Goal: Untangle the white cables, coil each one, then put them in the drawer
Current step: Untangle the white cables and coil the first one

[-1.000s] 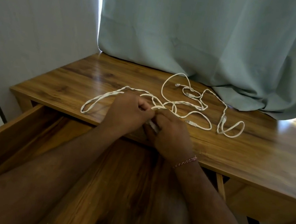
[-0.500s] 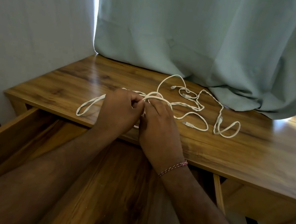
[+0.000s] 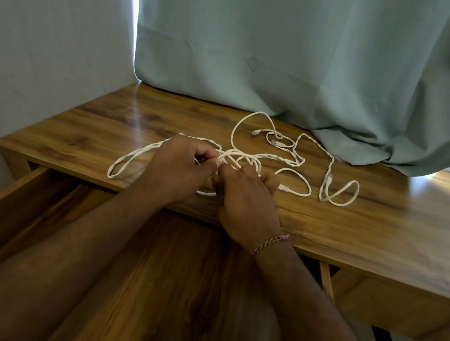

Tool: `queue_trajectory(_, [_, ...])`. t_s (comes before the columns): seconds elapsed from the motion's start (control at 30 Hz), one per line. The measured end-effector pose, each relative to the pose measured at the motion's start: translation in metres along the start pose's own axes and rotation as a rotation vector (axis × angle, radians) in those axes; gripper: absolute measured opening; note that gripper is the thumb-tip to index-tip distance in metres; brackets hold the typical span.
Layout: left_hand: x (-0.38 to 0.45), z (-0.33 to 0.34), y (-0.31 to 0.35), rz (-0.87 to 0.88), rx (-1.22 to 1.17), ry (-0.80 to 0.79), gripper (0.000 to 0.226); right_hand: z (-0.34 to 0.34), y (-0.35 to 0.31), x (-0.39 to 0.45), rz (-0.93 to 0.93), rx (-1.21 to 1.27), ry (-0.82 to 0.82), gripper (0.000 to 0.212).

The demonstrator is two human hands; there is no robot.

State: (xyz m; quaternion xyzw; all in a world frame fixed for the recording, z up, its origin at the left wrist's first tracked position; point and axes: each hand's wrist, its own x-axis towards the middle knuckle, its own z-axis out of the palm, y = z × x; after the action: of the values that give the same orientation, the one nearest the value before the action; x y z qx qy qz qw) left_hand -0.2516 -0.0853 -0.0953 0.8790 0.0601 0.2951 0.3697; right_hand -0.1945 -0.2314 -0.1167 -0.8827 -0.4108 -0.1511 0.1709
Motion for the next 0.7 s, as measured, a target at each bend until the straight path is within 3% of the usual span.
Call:
queue_trajectory(0.1, [0.004,-0.004,-0.001,-0.002,0.031,-0.065,0.032,-0.002,0.002,0.003,-0.049,-0.063,-0.014,0.02])
queue_trajectory(0.27, [0.013,-0.007,-0.002,-0.16,0.037,-0.062,0.024,0.008,0.0,0.005,-0.116,-0.153,0.043,0.029])
queue_trajectory(0.47, [0.013,-0.01,0.002,-0.109,-0.006,-0.107,0.019,0.014,0.018,0.007,-0.187,0.124,-0.012,0.018])
queue_trajectory(0.57, [0.014,-0.008,-0.001,-0.085,-0.014,-0.136,0.022,0.013,0.02,0.006,-0.221,0.194,0.056,0.032])
queue_trajectory(0.7, [0.016,-0.001,-0.006,-0.077,-0.016,-0.154,0.021,0.006,0.026,0.012,-0.145,0.337,-0.137,0.034])
